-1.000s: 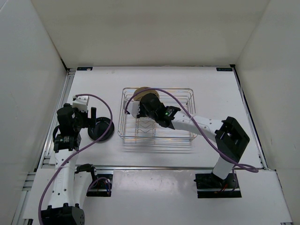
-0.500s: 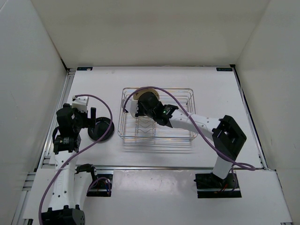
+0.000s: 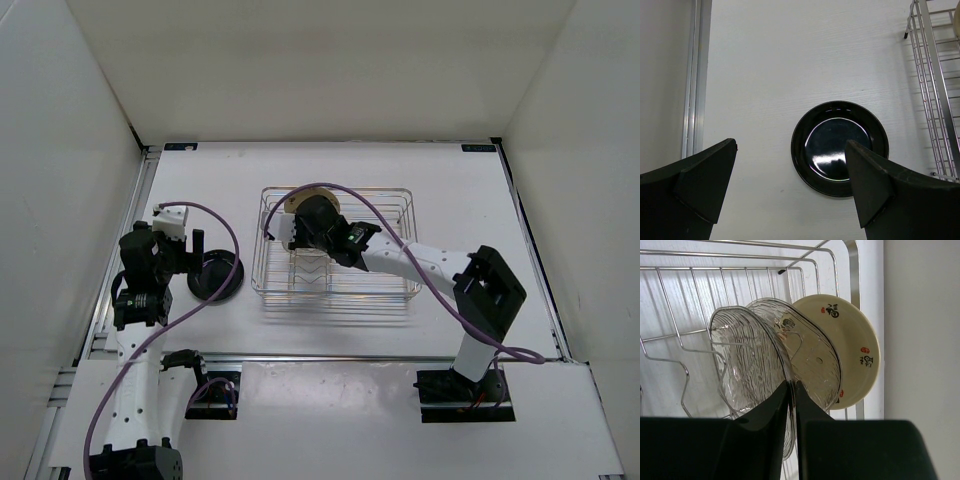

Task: Load the plates into the dish rack

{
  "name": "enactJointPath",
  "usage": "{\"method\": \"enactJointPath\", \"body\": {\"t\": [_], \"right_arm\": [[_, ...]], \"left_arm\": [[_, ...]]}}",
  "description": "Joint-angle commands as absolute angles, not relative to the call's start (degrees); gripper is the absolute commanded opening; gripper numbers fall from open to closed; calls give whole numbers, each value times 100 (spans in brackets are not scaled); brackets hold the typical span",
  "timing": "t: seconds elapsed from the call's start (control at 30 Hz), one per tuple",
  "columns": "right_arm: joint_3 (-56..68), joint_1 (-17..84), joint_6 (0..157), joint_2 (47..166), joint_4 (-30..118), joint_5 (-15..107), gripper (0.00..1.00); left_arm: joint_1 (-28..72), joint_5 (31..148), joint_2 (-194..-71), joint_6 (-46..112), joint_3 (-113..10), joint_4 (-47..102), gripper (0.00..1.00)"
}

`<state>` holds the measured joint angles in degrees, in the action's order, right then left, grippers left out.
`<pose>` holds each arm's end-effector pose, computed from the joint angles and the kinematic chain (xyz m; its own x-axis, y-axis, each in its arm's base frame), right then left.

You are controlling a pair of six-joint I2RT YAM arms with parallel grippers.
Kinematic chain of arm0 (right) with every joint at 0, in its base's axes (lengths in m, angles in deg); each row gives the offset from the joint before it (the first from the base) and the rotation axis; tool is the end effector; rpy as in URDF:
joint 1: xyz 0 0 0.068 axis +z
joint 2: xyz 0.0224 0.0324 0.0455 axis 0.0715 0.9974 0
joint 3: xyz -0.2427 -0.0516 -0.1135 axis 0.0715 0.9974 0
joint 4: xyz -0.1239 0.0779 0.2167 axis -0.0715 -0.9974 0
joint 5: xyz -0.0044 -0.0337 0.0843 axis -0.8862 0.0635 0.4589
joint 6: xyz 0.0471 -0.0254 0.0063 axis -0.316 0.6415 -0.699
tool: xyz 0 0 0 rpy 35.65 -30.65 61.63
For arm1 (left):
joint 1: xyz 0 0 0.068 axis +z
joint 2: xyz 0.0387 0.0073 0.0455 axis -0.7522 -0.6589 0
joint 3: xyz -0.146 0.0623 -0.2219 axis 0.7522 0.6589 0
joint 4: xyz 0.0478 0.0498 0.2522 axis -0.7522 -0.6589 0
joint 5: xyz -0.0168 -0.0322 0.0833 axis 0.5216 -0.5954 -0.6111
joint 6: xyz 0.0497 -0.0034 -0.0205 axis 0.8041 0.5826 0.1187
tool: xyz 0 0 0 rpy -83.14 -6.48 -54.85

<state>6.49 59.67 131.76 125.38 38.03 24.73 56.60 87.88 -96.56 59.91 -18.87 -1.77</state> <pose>0.2364 0.3302 0.2689 0.2977 -0.8109 -0.5038 -0.6882 0.1835 -0.7020 0.1574 0.0176 0.2908 -0.4449 0.2053 -0.8718 0.0860 0.9787 0.1866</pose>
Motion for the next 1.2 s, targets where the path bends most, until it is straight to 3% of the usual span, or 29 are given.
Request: {"method": "enactJointPath", "body": {"t": [0.0,0.23,0.4,0.6,0.83,1.17], "right_arm": [[528,6008,12916,12636,3513,2818,12],[529,6008,12916,12636,3460,2818,19],[476,6008,12916,12636,3407,2713,40],[476,6008,13021,12435,3354,2529,42],[345,6008,13531,11926,3354,2098,66],[151,5956,14084,11301,3354,1913,73]], "left_arm": [[5704,8867,-9551,5998,-1950,-243,100],[5704,8867,-9551,5998,-1950,-243,100],[5704,8814,-9551,5998,-1950,-243,100],[5704,8814,-9551,5998,-1897,-243,100],[5704,8814,-9551,5998,-1845,-243,100],[5757,8762,-9551,5998,-1845,-243,100]]}}
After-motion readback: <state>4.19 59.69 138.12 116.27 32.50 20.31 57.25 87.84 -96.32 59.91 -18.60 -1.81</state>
